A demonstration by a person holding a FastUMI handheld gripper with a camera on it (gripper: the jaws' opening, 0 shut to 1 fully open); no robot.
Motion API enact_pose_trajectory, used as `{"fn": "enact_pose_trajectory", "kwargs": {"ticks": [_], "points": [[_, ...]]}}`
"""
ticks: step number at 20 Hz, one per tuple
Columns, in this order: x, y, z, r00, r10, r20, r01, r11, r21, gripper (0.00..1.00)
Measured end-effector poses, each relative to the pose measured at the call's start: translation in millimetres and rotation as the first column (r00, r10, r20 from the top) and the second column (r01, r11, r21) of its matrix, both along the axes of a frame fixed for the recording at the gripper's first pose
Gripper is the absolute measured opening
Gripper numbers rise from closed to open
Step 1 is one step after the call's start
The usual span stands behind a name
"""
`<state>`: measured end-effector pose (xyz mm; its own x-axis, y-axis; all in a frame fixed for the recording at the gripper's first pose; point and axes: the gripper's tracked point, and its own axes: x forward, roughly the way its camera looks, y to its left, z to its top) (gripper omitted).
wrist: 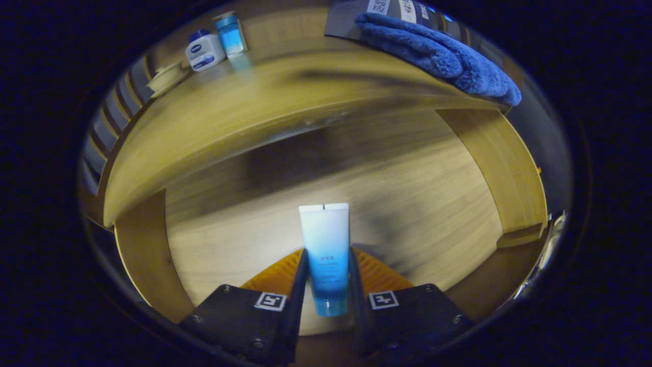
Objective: Pull open the drawer, take out the items inside it, and place them on the countertop above the cabinet.
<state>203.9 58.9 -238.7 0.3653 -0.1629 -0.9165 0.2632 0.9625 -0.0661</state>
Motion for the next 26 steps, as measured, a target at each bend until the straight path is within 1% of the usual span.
{"fn": "enact_pose_trajectory", "kwargs": {"ticks": [1, 2, 3, 5, 7, 9, 12, 15, 17, 20, 23, 26], "points": [[-1, 0, -5, 1.0, -0.011, 0.009, 0.011, 1.0, 0.005, 0.44], [1, 0, -6, 1.0, -0.003, 0.028, 0.003, 1.0, -0.001, 0.44], [0, -1, -2, 1.0, -0.002, 0.03, 0.002, 1.0, -0.008, 0.38], [-1, 1, 2, 0.999, 0.003, 0.047, -0.002, 1.0, -0.017, 0.38], [-2, 3, 12, 0.996, 0.004, 0.088, -0.002, 1.0, -0.02, 0.38], [-4, 3, 30, 0.99, 0.002, 0.141, 0.002, 1.0, -0.031, 0.38], [-11, 1, 67, 0.982, 0.015, 0.188, 0.003, 0.995, -0.097, 0.38], [-8, 5, 106, 0.967, 0.031, 0.252, 0.004, 0.99, -0.141, 0.38], [6, 9, 125, 0.955, 0.052, 0.292, -0.008, 0.989, -0.149, 0.38], [38, 16, 143, 0.942, 0.106, 0.32, -0.054, 0.984, -0.168, 0.37], [73, 24, 142, 0.931, 0.15, 0.331, -0.106, 0.983, -0.147, 0.38], [102, 23, 136, 0.929, 0.186, 0.319, -0.145, 0.978, -0.148, 0.38]]}}
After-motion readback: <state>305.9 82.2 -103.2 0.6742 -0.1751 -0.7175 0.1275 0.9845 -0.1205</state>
